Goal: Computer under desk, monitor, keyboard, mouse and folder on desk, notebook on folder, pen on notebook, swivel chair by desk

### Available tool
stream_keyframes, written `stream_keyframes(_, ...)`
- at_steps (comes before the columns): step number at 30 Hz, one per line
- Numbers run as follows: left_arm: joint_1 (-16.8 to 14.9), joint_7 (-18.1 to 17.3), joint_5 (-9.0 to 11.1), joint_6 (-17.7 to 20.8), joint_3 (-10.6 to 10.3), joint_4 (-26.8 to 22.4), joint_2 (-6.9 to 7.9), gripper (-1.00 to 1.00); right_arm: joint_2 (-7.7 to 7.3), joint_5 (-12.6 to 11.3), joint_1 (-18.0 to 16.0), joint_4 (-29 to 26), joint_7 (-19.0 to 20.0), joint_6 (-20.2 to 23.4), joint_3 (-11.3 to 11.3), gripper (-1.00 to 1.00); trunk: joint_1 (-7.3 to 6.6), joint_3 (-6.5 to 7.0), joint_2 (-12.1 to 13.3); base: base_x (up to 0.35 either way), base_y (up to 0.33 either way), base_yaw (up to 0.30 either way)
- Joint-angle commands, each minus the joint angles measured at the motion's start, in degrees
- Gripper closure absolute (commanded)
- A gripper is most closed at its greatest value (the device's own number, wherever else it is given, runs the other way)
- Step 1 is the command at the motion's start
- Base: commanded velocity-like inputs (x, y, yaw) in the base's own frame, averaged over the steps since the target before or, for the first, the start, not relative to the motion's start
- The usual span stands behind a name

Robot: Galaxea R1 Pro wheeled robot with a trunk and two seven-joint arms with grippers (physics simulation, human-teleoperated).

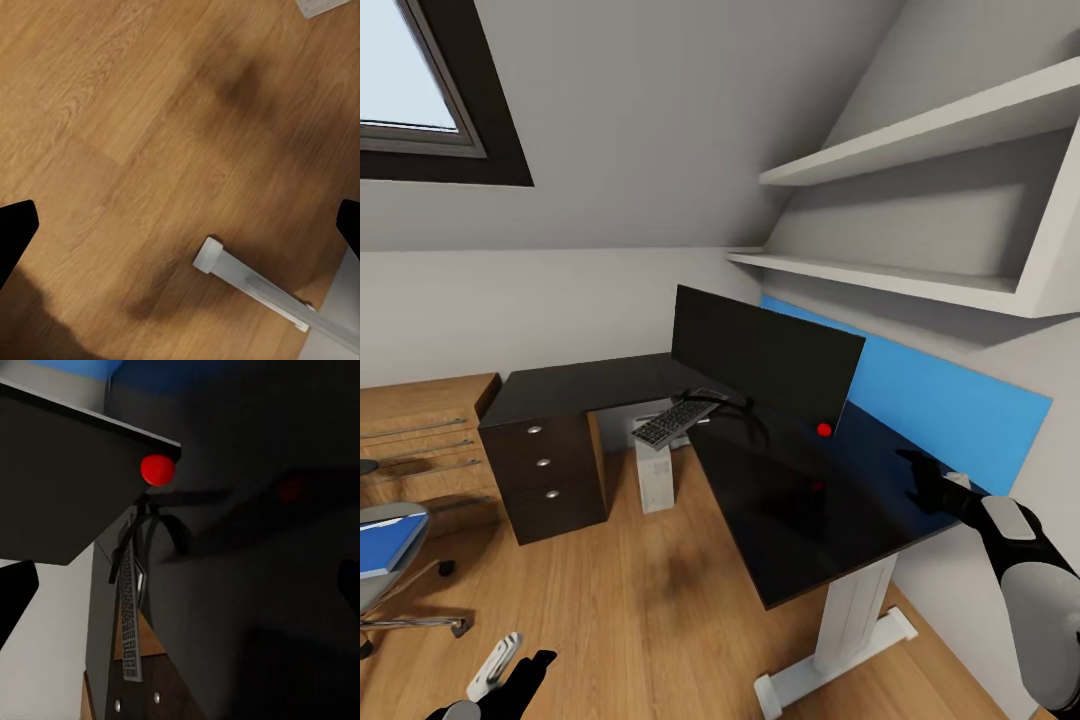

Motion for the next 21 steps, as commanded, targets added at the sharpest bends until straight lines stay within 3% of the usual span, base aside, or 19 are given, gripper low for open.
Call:
stream_keyframes(1,0.0,0.4,0.6,0.2,0.1,-0.1,-0.01,-1.00,0.03,0.2,-0.1,0.0,0.2,0.4,-0.4,-1.00,0.00,-0.07,0.0,0.000,0.000,0.000)
stream_keyframes(15,0.0,0.4,0.6,0.2,0.1,-0.1,-0.01,-1.00,0.03,0.2,-0.1,0.0,0.2,0.4,-0.4,-1.00,0.00,-0.07,0.0,0.000,0.000,0.000)
stream_keyframes(21,0.2,0.6,0.5,0.2,0.0,-0.3,0.36,-1.00,-1.24,-1.5,0.1,-0.5,-1.7,2.1,-2.3,-1.00,0.00,-0.07,0.0,0.007,-0.012,0.000)
